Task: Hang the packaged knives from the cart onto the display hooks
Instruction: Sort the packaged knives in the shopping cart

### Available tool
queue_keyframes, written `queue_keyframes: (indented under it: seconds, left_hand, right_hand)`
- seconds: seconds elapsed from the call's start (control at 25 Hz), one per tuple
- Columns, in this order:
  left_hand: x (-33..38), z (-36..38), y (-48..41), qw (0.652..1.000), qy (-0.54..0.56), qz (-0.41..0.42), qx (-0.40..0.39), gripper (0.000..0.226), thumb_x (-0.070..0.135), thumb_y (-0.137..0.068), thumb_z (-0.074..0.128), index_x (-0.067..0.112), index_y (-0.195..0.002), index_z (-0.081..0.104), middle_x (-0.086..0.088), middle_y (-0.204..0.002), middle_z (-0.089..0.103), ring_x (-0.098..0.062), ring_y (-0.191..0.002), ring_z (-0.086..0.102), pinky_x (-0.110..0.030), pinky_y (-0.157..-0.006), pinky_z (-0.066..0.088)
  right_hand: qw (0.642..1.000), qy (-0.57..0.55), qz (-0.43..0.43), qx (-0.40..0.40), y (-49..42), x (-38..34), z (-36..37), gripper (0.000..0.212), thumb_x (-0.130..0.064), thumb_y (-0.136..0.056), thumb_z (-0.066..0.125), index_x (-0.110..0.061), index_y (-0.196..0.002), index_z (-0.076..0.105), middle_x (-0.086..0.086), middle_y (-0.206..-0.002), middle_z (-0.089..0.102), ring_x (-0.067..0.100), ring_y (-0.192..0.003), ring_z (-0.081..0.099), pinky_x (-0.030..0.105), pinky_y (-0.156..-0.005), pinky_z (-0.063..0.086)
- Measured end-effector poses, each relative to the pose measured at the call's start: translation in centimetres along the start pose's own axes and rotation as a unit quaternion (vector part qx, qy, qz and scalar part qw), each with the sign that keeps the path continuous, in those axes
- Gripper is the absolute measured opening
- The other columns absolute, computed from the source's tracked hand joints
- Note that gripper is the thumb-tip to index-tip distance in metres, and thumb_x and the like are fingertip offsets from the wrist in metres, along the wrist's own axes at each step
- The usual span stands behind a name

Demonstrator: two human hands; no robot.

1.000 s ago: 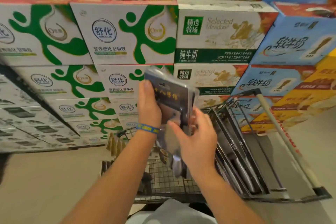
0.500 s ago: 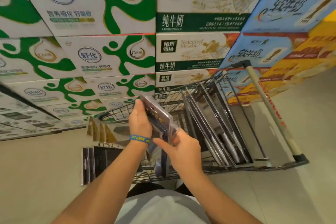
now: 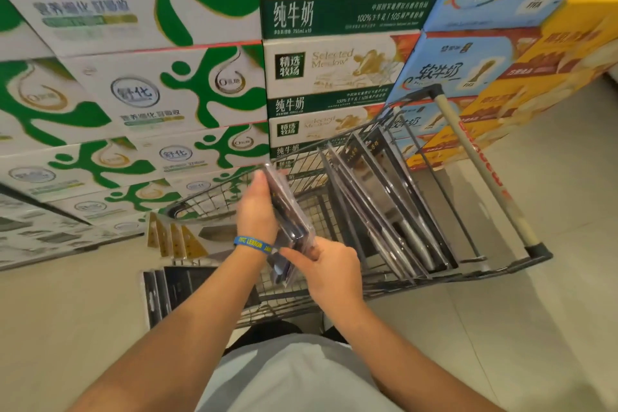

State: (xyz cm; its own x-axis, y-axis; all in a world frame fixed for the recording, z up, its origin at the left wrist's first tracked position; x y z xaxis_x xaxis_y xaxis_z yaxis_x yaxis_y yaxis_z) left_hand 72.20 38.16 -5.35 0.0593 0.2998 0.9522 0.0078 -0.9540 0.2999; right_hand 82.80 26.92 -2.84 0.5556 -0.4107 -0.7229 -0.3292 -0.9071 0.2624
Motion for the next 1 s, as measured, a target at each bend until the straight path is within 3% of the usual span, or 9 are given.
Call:
queue_keyframes:
  seconds: [0.08, 0.16, 0.24, 0.32, 0.44, 0.52, 0.64, 0.84, 1.0]
  left_hand:
    - [-3.0, 0.3, 0.6, 0.986, -0.019, -0.158, -0.050, 0.100, 0.097, -0.056, 0.031, 0.032, -0.121, 0.067, -0.012, -0.124, 0.064, -0.031, -0.116, 0.059, -0.050, -0.106, 0.044]
    - [-6.5, -0.1, 1.3, 0.964, -0.114, -0.190, -0.145, 0.105, 0.099, -0.055, 0.028, 0.032, -0.127, 0.063, -0.007, -0.136, 0.058, -0.026, -0.127, 0.051, -0.042, -0.111, 0.035]
    - [-9.5, -0.7, 2.3, 0.937, -0.185, -0.175, -0.240, 0.071, 0.087, -0.075, 0.038, 0.039, -0.120, 0.065, 0.011, -0.130, 0.057, -0.016, -0.125, 0.047, -0.028, -0.097, 0.035]
    - [-11.0, -1.2, 2.4, 0.933, -0.189, -0.162, -0.261, 0.031, 0.066, -0.088, 0.053, 0.043, -0.105, 0.065, 0.020, -0.114, 0.057, -0.014, -0.122, 0.052, -0.023, -0.083, 0.037]
    - [-12.2, -2.5, 2.3, 0.932, -0.181, -0.159, -0.270, 0.027, 0.055, -0.090, 0.060, 0.044, -0.114, 0.061, 0.017, -0.117, 0.057, -0.012, -0.106, 0.056, -0.023, -0.073, 0.042]
    - [-12.6, -3.7, 2.6, 0.922, -0.211, -0.144, -0.291, 0.044, 0.051, -0.087, 0.067, 0.047, -0.127, 0.050, 0.015, -0.124, 0.049, -0.009, -0.095, 0.052, -0.019, -0.068, 0.043]
    - [-13.2, -5.0, 2.8, 0.924, -0.211, -0.154, -0.279, 0.053, 0.033, -0.087, 0.070, 0.049, -0.131, 0.044, 0.007, -0.127, 0.046, -0.012, -0.088, 0.053, -0.032, -0.070, 0.056]
    - [-13.2, -4.2, 2.7, 0.940, -0.253, -0.150, -0.175, 0.035, 0.052, -0.082, 0.070, 0.044, -0.111, 0.052, 0.008, -0.119, 0.051, -0.012, -0.095, 0.053, -0.028, -0.071, 0.044]
    - [-13.5, -4.0, 2.8, 0.937, -0.316, -0.140, -0.049, 0.015, 0.038, -0.087, 0.068, 0.037, -0.081, 0.055, 0.003, -0.103, 0.062, -0.020, -0.093, 0.060, -0.025, -0.069, 0.040]
  right_hand:
    - [0.995, 0.079, 0.049, -0.041, 0.0, 2.6, 2.8, 0.034, -0.057, -0.086, 0.073, -0.027, -0.070, 0.072, -0.012, -0.059, 0.062, 0.005, -0.062, 0.061, 0.020, -0.056, 0.036]
    - [0.977, 0.163, 0.083, -0.104, 0.8, 5.5, 5.9, 0.041, -0.058, -0.088, 0.069, -0.018, -0.090, 0.078, 0.000, -0.079, 0.069, 0.020, -0.082, 0.065, 0.025, -0.065, 0.037]
    - [0.953, 0.273, 0.026, -0.133, 2.2, 7.6, 8.8, 0.046, -0.057, -0.090, 0.067, -0.013, -0.100, 0.076, 0.007, -0.094, 0.072, 0.025, -0.097, 0.066, 0.028, -0.077, 0.047]
    - [0.933, 0.338, -0.070, -0.097, 3.1, 8.5, 10.6, 0.038, -0.051, -0.081, 0.078, -0.013, -0.082, 0.076, 0.007, -0.080, 0.073, 0.028, -0.087, 0.069, 0.035, -0.079, 0.056]
    - [0.928, 0.352, -0.096, -0.079, 3.4, 9.0, 10.8, 0.043, -0.050, -0.082, 0.074, -0.014, -0.107, 0.074, 0.008, -0.100, 0.073, 0.027, -0.092, 0.069, 0.036, -0.078, 0.057]
    - [0.927, 0.346, -0.073, -0.124, 3.1, 9.7, 10.7, 0.085, -0.045, -0.083, 0.077, -0.017, -0.154, 0.040, 0.013, -0.136, 0.060, 0.027, -0.106, 0.067, 0.038, -0.084, 0.058]
    - [0.936, 0.212, 0.010, -0.281, 2.2, 9.3, 11.3, 0.114, -0.031, -0.087, 0.078, -0.041, -0.158, -0.009, 0.006, -0.136, 0.057, 0.025, -0.107, 0.065, 0.038, -0.085, 0.056]
    - [0.944, 0.108, -0.025, -0.312, 0.8, 8.5, 10.6, 0.097, -0.042, -0.076, 0.084, -0.032, -0.152, 0.026, -0.004, -0.131, 0.057, 0.020, -0.111, 0.061, 0.030, -0.083, 0.051]
    - [0.933, 0.143, -0.079, -0.320, 1.0, 9.3, 8.8, 0.072, -0.061, -0.084, 0.066, -0.033, -0.147, 0.045, -0.004, -0.136, 0.061, 0.021, -0.118, 0.059, 0.035, -0.090, 0.051]
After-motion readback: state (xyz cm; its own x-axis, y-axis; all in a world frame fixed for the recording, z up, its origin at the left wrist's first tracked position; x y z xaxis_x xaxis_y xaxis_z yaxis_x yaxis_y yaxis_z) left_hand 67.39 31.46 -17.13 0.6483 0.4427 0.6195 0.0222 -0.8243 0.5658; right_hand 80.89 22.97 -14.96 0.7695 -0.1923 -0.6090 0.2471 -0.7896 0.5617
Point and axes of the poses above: each hand's wrist, its own y-axis away from the middle knuckle, its own z-axis out of the palm, x = y × z, the point moved 3 cm from there along -y, towards the middle knuckle
